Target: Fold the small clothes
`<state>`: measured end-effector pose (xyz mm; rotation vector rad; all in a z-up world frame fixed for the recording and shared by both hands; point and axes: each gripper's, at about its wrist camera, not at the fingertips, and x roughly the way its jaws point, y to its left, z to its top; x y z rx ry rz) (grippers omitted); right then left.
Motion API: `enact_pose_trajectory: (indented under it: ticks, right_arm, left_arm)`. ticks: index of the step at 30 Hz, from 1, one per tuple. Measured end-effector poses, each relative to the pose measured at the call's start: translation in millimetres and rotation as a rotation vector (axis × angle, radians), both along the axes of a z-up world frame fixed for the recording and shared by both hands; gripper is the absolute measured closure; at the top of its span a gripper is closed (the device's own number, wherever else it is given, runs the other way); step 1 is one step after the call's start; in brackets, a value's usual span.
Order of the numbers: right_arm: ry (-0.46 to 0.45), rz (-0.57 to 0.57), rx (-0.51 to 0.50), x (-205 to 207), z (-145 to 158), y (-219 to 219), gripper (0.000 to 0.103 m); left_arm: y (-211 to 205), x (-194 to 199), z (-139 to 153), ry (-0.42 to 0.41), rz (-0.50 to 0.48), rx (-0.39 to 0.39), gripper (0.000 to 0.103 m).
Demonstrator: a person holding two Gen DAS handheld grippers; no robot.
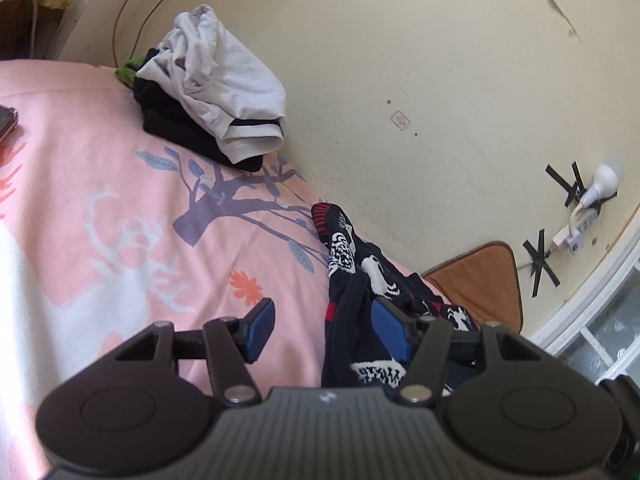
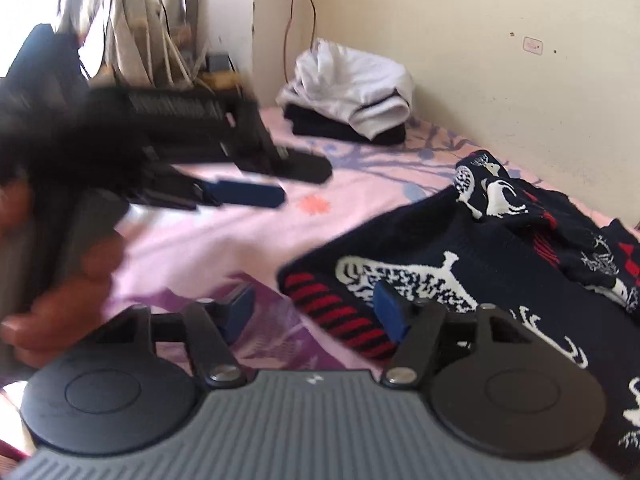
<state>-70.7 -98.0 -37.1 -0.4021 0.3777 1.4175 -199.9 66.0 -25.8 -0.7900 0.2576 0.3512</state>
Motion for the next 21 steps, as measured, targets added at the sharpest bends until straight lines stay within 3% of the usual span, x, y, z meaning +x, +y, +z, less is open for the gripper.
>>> enact_pose_trajectory:
  ticks: [1,3,5,9,11,12,15,19,21]
  right_arm:
    - [0.075,0.001,0.005,7,6,2,0.093]
    - [0.206,-0.022,0.031,17,16,5,0.091]
    - [0.259,0.005,0.045,11,20,7,0.091]
    - [0.365,-0.002,0.032,16,-4,15,0.090]
    - [0.451,-0.005,0.049,28,-1,5,0.084]
    - [0.458,-0.013,0.077,33,4,-7,0.077]
    - [0.430,-0.098,0.216,55,21,-63,0.070]
    - [0.261,-0.444,0.351,99,38,-153,0.062]
    - [0.191,-0.569,0.310,124,39,-175,0.060]
  left_arm:
    - [2,-1,-1,-0.007,0.006,-0.014,0.048]
    - [6,-3,-3,-0.020,0.010,-0.041,0.048]
    - [10,-2,-5,-0.025,0.005,-0.065,0.048]
    - [11,-1,-7,-0.013,0.001,-0.082,0.048]
    - [9,0,-6,-0.008,-0.004,-0.072,0.048]
    - [7,1,-5,-0.001,-0.004,-0.058,0.047]
    - [-2,8,0,0.033,-0.050,0.005,0.044]
    - [-16,21,4,0.083,-0.120,0.085,0.035]
    - [-23,30,5,0.130,-0.141,0.119,0.035]
